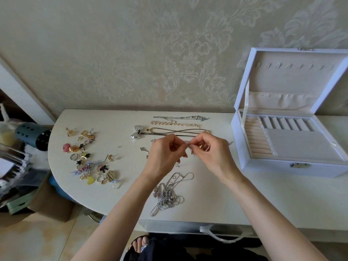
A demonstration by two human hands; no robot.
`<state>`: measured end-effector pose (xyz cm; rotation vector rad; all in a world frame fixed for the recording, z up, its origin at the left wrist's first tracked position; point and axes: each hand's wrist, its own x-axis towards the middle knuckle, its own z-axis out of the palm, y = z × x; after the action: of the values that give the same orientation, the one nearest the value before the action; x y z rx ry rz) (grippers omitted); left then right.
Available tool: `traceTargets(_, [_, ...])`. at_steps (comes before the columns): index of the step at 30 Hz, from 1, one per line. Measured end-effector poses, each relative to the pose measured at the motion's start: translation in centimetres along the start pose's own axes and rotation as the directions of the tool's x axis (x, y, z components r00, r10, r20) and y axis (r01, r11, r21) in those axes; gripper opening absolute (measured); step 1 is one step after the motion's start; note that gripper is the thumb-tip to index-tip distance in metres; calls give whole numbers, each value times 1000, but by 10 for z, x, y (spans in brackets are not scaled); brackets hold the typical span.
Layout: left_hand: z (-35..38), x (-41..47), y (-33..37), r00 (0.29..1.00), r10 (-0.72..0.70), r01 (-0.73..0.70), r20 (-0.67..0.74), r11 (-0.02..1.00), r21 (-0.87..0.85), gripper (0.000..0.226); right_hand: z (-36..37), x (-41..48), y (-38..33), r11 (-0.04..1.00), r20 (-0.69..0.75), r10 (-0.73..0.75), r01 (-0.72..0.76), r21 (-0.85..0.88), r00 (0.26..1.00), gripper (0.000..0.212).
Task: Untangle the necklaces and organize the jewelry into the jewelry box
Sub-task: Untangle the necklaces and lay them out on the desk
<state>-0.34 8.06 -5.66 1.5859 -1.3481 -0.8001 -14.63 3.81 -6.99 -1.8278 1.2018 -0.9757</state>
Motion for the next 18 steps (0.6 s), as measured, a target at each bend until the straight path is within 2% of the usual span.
traceTargets(7, [-1,1,-3,998,60,-60,8,997,51,9,-2,0,-2,998,-5,18,-18,55,1000,14])
traceTargets(18, [-1,4,-8,993,78,-63,-87,985,159,7,-2,0,-6,986,19,81,-83,143,997,6])
